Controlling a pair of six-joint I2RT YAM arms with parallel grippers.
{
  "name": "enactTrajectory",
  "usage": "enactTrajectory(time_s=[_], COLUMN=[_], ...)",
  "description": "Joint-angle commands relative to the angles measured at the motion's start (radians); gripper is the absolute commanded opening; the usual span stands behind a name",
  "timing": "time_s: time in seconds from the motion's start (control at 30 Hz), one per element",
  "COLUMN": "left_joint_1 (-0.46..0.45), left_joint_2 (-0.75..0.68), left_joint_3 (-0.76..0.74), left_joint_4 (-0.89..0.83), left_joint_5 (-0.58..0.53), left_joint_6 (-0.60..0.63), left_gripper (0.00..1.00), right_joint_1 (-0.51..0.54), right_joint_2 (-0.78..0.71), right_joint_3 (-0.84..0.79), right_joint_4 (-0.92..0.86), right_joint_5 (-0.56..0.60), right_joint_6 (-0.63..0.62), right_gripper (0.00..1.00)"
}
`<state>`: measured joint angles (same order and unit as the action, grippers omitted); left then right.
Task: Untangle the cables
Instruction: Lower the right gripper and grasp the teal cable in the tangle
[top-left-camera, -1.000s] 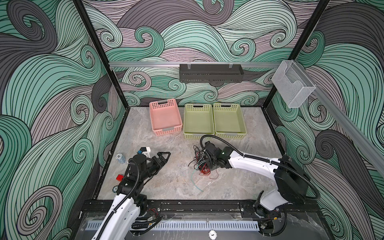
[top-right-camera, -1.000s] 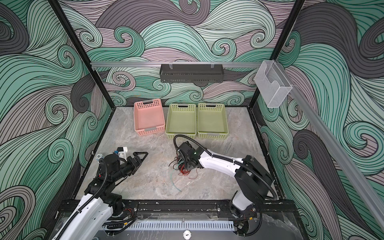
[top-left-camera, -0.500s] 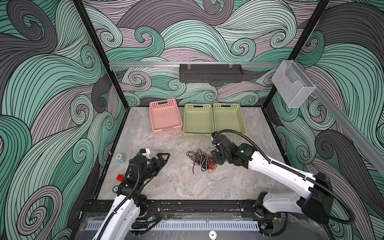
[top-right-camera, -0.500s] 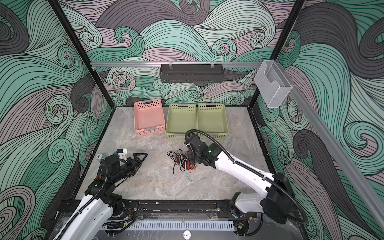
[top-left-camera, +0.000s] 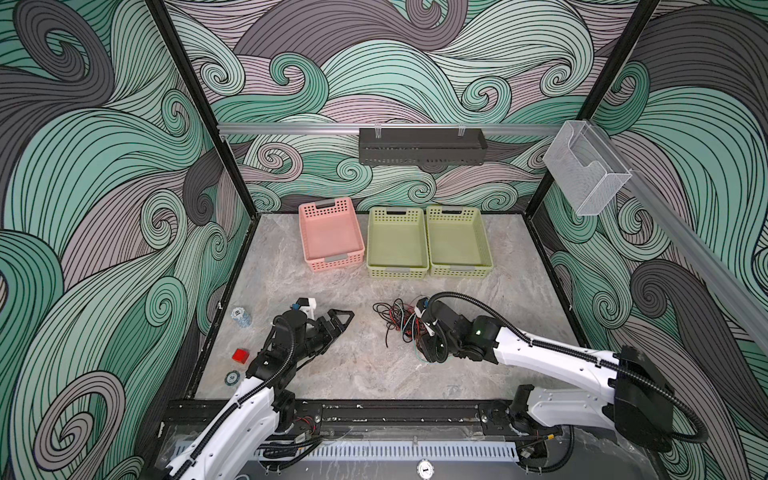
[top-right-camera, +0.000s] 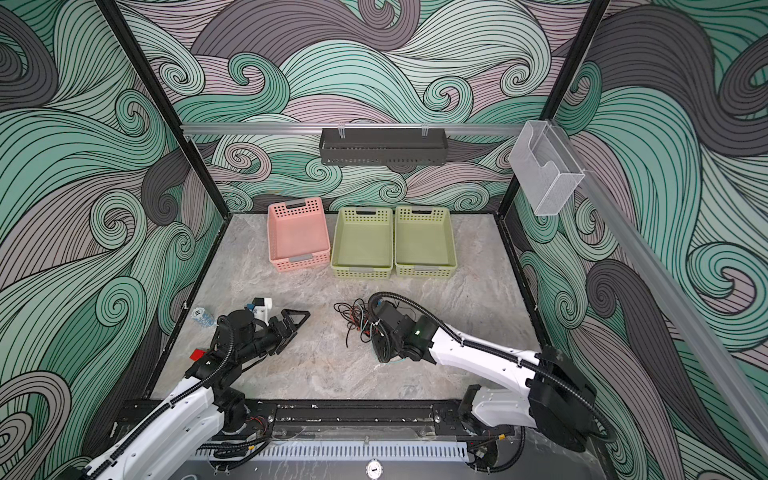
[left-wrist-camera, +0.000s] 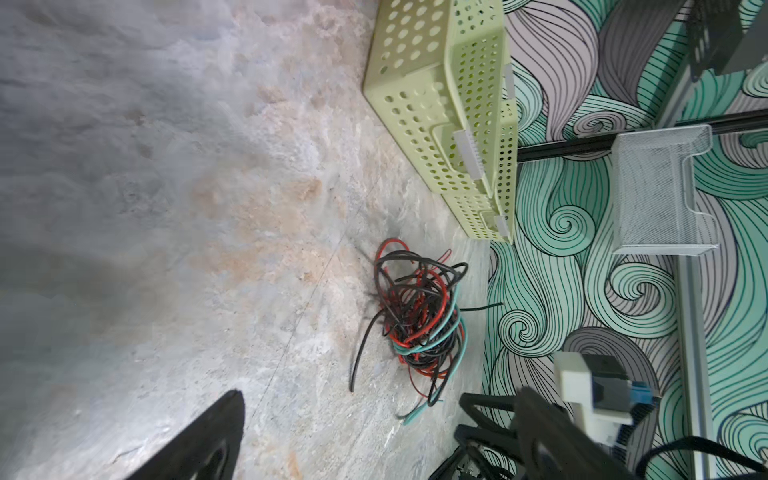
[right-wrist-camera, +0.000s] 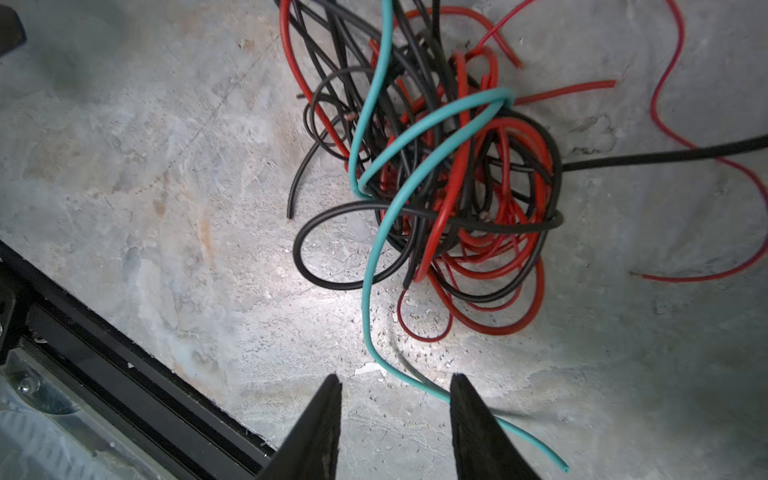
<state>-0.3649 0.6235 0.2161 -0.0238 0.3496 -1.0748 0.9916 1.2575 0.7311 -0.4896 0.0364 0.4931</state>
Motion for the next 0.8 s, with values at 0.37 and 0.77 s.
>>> enactTrajectory(time_s=[0.37, 0.77], left_joint_1=[-0.191, -0.256], left_joint_2=[0.403, 0.476], left_joint_3=[0.103, 0.213], left_joint_4=[0.192, 0.146], left_joint_5=[-0.079, -0.151], left_joint_6=[-0.011, 0.042], left_gripper=[0.99, 0.98], right_joint_1=[0.099, 0.101], right_joint_2=[0.127, 0.097], right_joint_3=[-0.035, -0.015], right_joint_4=[0.124, 0.050], right_joint_5=[0.047, 0.126], right_joint_6=[0.020, -0.010], right_gripper=[0.55, 0.00])
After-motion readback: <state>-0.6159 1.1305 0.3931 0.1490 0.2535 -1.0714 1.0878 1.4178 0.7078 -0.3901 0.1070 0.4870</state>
